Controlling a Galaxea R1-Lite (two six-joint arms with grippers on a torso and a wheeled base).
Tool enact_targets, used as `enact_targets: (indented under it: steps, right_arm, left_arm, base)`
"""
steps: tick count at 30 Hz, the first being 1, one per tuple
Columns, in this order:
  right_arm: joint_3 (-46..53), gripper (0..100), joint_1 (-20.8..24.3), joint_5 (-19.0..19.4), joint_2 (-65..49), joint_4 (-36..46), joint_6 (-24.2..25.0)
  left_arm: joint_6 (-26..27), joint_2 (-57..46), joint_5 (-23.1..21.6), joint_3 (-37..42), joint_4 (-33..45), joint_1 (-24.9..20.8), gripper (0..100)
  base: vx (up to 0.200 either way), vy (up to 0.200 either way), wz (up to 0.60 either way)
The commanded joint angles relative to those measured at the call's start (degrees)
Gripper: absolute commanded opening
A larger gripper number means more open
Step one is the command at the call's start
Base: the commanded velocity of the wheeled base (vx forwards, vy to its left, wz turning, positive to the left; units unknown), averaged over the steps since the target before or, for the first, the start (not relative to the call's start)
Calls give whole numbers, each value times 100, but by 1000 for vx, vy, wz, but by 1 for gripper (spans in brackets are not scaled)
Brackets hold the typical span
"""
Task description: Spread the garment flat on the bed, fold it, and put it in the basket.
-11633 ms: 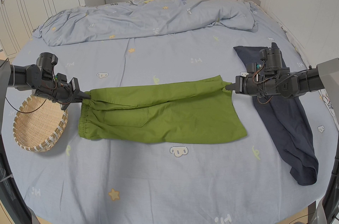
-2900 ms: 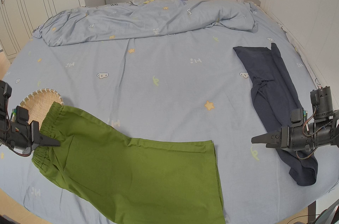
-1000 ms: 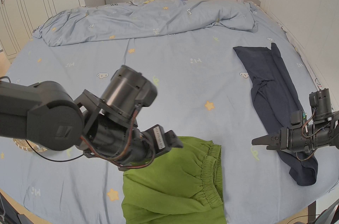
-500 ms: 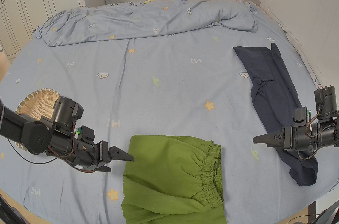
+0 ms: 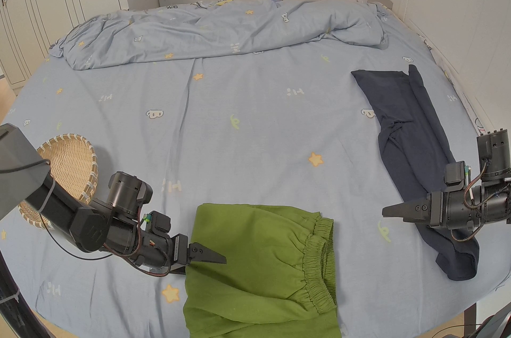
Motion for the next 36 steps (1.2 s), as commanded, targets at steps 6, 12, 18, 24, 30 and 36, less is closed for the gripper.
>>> enact_targets:
  steps: [6,12,18,24,30,36]
  right_arm:
    - [19,100,4,1,3,-8,-10]
    - [19,100,-5,-8,3,-8,-1]
    - [19,100,-13,-8,30,-8,-10]
    - [19,100,-5,-8,30,-8,-10]
    - [-254,100,4,-8,109,-26,-54]
    - [-728,100,-13,-298,452,-26,-54]
  left_arm:
    - [-634,276,-29,4,-647,-551,100]
    - [-933,416,-29,12,-1165,-858,100]
    - [-1030,434,14,30,-1245,-858,0]
    - [-1021,100,199,118,-1245,-858,0]
    - [-977,-823,269,-137,-348,-305,0]
    - [-564,-1561,269,-1394,1928,100,0]
  base:
    - [0,0,0]
    - [0,0,0]
    - [0,0,0]
    - [0,0,0]
    - [0,0,0]
    - [0,0,0]
